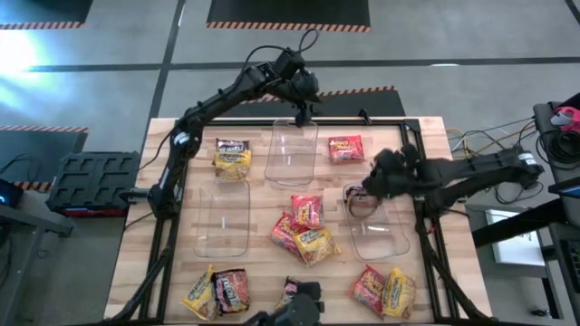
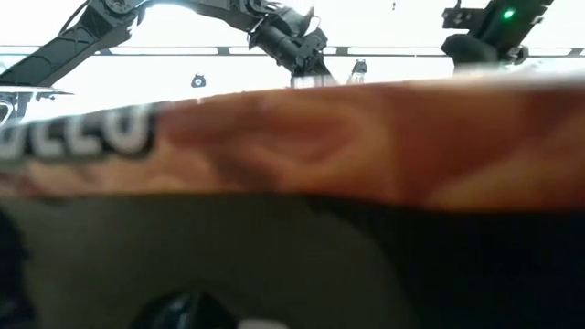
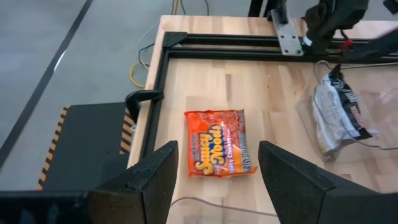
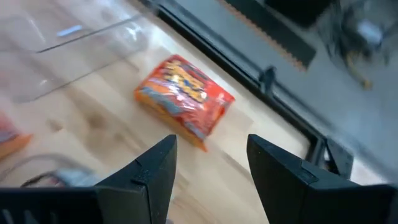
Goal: Sort Maruchan noodles
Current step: Put the top right orange pack noodle into the top transparent bin
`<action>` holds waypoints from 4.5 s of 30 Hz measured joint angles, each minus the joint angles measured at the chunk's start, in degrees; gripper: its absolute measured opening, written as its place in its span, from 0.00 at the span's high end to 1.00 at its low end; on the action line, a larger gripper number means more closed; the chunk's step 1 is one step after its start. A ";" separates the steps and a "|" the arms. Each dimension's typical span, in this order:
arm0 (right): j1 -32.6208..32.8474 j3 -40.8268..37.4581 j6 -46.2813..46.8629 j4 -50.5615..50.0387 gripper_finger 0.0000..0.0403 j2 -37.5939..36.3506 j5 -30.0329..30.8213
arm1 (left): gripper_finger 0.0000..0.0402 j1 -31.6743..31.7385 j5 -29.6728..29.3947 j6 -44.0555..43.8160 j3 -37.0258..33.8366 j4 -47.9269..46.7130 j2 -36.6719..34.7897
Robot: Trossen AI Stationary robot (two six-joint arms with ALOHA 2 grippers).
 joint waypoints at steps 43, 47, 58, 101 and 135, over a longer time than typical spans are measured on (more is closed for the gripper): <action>-63.27 1.19 -26.85 25.83 0.54 26.89 -62.61 | 0.49 -5.93 -3.63 7.58 -0.52 5.26 15.67; -63.59 1.19 -26.96 27.54 0.54 30.07 -65.29 | 0.49 -6.03 -4.14 7.58 -0.43 5.40 16.85; -64.55 1.21 -27.83 28.92 0.54 33.21 -65.68 | 0.49 -6.54 -7.71 7.56 -0.55 5.65 19.37; -64.64 1.23 -30.54 34.47 0.54 32.60 -66.96 | 0.49 -11.66 -16.59 1.52 -0.31 7.04 20.50; -65.59 1.23 -32.34 29.24 0.54 32.55 -64.63 | 0.49 -12.01 -17.20 -1.55 -0.48 4.94 24.04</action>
